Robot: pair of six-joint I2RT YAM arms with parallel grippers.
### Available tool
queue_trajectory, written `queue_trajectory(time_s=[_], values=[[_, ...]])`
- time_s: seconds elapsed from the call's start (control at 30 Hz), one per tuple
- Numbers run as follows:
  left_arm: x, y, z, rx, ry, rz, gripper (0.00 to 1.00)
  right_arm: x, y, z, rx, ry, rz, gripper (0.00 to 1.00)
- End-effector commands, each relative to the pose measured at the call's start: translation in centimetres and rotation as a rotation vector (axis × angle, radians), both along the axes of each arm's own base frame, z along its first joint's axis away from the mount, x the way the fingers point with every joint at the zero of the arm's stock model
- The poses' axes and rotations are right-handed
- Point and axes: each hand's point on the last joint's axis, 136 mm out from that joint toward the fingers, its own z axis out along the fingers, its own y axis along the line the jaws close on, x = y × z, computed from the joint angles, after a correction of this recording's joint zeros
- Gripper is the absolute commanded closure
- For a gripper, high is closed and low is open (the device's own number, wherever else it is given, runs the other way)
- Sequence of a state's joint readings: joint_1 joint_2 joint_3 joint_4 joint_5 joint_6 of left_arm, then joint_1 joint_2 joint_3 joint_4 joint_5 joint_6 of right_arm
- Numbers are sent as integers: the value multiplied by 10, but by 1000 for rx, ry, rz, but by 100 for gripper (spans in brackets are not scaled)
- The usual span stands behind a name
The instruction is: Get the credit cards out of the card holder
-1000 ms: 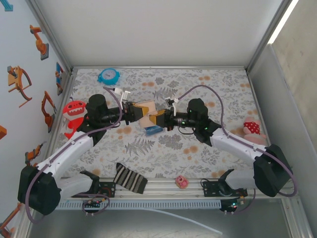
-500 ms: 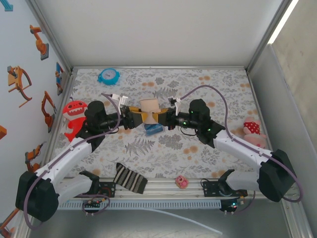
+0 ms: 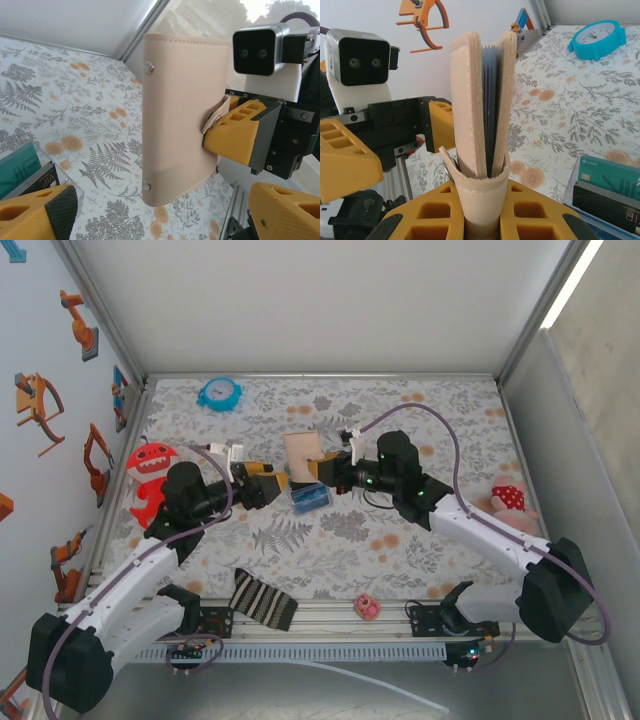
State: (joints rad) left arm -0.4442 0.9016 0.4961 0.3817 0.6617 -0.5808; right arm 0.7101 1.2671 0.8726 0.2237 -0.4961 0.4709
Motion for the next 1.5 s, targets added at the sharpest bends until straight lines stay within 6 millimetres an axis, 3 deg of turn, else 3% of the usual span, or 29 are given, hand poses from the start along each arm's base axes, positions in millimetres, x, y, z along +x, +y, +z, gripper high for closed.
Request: queue_trajectory(time_s=[0.0, 0.47, 0.63, 0.87, 1.23, 1.47], values=[[1, 3, 5, -32, -18, 19, 9, 6, 3, 22, 30, -54, -11, 100], [-9, -11, -6, -10, -21, -88, 12, 2, 4, 28, 52, -50, 14, 100], [-4, -17, -6, -13, -22, -104, 18, -3, 8, 33, 106, -39, 45, 100], [3, -28, 6, -71, -32, -148, 34, -8, 13, 31, 132, -11, 91, 100], [1, -34, 23, -139, -59, -199, 40, -9, 15, 25, 129, 2, 103, 100], [2, -37, 29, -145, -58, -219, 64, -8, 18, 23, 132, 10, 112, 100]])
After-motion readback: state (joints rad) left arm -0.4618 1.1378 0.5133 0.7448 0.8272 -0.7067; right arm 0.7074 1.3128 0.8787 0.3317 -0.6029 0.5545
